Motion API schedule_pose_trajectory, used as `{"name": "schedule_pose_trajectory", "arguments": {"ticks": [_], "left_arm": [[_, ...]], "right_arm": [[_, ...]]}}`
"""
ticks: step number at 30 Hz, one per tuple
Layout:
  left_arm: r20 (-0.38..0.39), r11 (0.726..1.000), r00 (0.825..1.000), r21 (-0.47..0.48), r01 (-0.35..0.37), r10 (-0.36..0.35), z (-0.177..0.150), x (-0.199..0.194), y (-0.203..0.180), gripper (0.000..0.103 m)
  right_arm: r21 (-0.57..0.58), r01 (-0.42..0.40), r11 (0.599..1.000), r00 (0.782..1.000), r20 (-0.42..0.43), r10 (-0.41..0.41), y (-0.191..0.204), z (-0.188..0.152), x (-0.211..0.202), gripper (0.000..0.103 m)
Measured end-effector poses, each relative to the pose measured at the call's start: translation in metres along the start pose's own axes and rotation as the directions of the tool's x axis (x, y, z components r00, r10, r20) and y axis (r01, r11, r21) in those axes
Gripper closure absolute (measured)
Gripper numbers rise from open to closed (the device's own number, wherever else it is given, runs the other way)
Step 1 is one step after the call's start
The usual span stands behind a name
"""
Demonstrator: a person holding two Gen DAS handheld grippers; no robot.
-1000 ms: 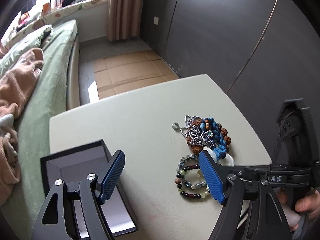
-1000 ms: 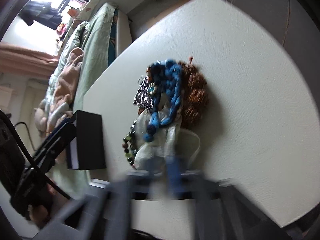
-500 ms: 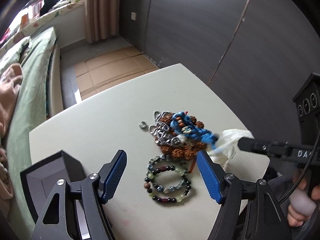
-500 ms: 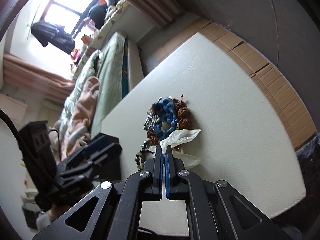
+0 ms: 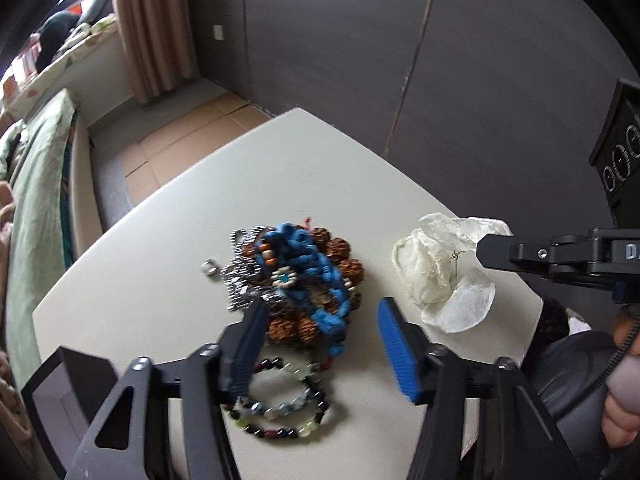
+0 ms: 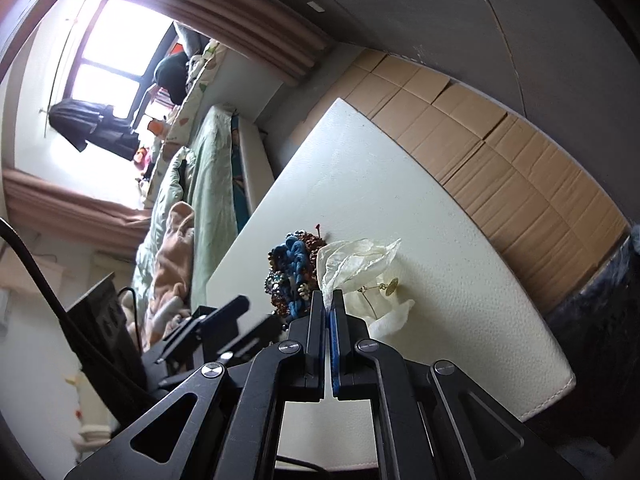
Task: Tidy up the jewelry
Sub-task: 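Grasp the blue beaded bracelet with the left tool while the right tool holds the white pouch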
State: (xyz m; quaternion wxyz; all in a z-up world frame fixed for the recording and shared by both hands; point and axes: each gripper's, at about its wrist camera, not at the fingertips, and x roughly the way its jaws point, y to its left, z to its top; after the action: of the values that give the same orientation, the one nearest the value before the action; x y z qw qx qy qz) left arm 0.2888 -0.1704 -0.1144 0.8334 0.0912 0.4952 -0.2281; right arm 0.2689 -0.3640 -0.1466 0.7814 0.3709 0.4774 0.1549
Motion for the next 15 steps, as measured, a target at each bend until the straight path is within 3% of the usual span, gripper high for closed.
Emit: {"name": "schedule_pose_trajectory", "arguments": {"ticks": [8,11,12,15], "left_arm": [[-0.049,1.0,0.999,0.015,0.014,-0.014,0.009,0.026,-0.006,0.069],[-0.055,0.999,0.998,-0.014,0.031,-0.032,0.007,0.03,-0.002,0.084],[-0.048,0.998,0.997,-0.027,0.056,-0.058,0.006,0.029,0.0,0.095],[-0.005,0.997,0.998,-0.043,0.062,-0.062,0.003,0.015,0.003,0.095]], "right_arm": [[0.013,-0.003,1.0,1.0,0.002,0.003,-0.003,-0.002,-0.001,0.099],[0.013,-0.007,1.0,1.0,-0.005,0.007,-0.003,-0.003,0.0,0.099],[0.013,-0.01,1.0,1.0,-0.009,0.01,-0.004,-0.003,0.0,0.099],[0.007,-0.012,1.0,1.0,-0.015,0.012,-0.002,-0.003,0.005,0.099]]}}
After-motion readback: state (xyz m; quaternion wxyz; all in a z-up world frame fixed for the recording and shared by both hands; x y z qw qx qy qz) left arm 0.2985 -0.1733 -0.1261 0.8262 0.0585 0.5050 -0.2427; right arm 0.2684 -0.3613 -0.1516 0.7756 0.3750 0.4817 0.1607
